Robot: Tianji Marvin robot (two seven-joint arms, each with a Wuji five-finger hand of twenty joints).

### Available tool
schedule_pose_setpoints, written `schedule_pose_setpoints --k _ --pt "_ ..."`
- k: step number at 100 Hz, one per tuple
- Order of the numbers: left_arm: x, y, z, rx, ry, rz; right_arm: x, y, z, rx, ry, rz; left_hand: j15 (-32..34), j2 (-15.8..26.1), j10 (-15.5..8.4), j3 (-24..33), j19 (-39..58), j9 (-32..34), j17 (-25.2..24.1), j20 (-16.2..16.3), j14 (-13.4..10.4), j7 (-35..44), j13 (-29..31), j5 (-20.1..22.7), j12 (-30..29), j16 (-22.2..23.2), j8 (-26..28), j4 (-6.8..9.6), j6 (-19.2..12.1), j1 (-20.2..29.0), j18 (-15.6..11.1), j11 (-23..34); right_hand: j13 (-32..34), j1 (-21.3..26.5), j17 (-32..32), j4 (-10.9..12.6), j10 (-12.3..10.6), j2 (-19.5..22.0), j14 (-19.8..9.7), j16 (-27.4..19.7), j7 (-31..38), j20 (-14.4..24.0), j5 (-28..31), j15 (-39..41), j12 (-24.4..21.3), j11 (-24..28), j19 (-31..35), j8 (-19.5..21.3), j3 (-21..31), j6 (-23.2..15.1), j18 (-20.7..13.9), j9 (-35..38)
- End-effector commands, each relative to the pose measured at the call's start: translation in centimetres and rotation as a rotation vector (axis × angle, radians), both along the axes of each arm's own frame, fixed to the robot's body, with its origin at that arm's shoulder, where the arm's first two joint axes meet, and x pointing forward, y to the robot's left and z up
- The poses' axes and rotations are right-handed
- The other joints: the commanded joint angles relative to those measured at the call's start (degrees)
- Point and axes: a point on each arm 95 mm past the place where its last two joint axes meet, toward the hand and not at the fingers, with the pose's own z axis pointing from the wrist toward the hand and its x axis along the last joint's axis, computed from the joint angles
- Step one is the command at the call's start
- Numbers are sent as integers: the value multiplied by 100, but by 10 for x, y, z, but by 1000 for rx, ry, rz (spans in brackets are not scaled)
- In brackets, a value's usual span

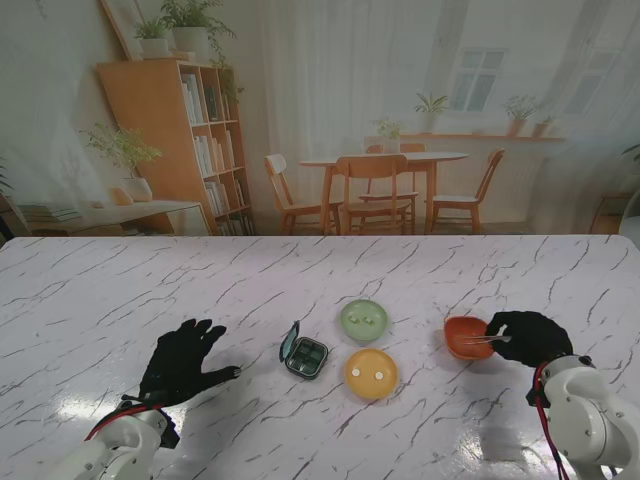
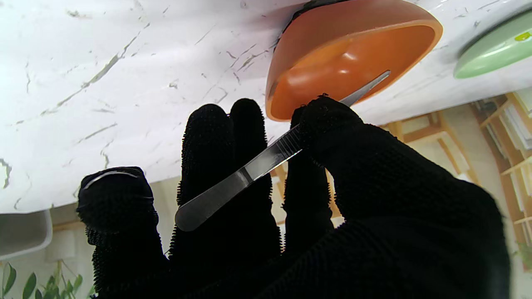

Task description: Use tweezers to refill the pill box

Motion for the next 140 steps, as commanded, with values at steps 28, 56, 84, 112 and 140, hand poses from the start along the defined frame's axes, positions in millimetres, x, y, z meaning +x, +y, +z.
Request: schedule_pose_setpoints --k 28,56,84,112,140 --pt "0 -3 4 25 9 -45 -20 15 28 -49 -45 99 -195 293 52 -110 -276 -169 -135 -125 -126 -46 -227 81 -89 -71 -42 82 64 -184 -112 -147 369 133 353 -207 -95 -46 -538 153 523 146 512 456 126 342 651 -42 101 -314 -2897 482" --pt "-2 -2 2 23 2 -51 -36 42 30 -33 -122 225 -217 326 44 -108 -358 -166 -130 -168 -141 -41 -249 108 -98 -79 -57 83 77 -208 -134 -168 464 97 458 -220 -131 -103 -686 166 526 151 513 547 131 415 714 -35 162 -313 -3093 537" --pt "-4 1 1 38 -3 -62 -45 79 11 -20 -186 353 -237 356 38 -109 -494 -161 -127 -238 -175 -40 -316 122 -99 -94 -70 83 88 -217 -205 -179 614 57 658 -249 -136 -202 -877 179 578 145 595 670 132 553 795 17 291 -348 -3353 638" --pt "-5 1 -1 50 -6 -77 -45 106 -15 5 -193 427 -224 371 43 -112 -583 -174 -102 -279 -182 -45 -340 109 -99 -107 -82 83 95 -230 -229 -189 751 -18 825 -272 -156 -228 -958 177 625 137 677 749 117 668 866 58 357 -339 -3471 744" --pt "-5 2 -6 42 9 -79 -41 115 -25 39 -209 430 -219 383 35 -110 -616 -198 -98 -289 -196 -51 -358 83 -101 -116 -88 85 89 -228 -242 -192 833 -40 887 -276 -107 -238 -898 177 663 138 772 839 101 749 992 83 406 -319 -3436 818"
